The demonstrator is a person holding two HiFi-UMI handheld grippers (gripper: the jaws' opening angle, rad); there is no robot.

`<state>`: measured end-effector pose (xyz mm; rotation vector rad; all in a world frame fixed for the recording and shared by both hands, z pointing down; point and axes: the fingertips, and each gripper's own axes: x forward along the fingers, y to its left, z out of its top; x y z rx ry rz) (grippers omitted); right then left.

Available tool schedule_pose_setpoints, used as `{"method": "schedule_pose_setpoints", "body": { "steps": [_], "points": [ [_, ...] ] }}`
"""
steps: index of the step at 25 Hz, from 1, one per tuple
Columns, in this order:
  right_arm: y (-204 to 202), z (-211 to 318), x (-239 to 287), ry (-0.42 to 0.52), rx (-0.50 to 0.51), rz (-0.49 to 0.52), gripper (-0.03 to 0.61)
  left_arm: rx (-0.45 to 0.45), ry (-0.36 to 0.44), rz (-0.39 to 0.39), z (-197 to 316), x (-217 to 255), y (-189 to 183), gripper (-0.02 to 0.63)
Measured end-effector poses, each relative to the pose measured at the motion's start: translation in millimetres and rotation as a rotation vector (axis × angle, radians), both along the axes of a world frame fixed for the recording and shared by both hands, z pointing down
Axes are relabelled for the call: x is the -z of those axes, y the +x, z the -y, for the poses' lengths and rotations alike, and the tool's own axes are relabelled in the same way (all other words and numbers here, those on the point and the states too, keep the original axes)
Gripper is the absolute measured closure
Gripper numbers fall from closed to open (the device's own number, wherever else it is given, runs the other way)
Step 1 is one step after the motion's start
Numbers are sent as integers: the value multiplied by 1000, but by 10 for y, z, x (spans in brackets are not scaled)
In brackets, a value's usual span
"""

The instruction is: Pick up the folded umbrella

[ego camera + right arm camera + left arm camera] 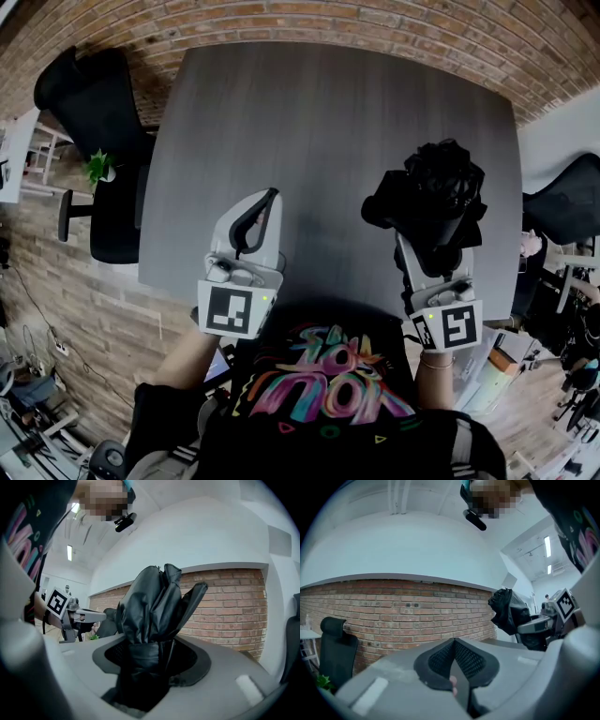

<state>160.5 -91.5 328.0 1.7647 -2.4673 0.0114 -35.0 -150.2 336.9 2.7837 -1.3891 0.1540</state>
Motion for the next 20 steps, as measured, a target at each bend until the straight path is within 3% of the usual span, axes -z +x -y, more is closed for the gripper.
{"method": "schedule_pose_setpoints", "body": {
  "steps": [20],
  "points": [
    [13, -22, -59, -26, 15, -14, 337, 6, -10, 7, 12, -19, -3, 614]
  ]
}}
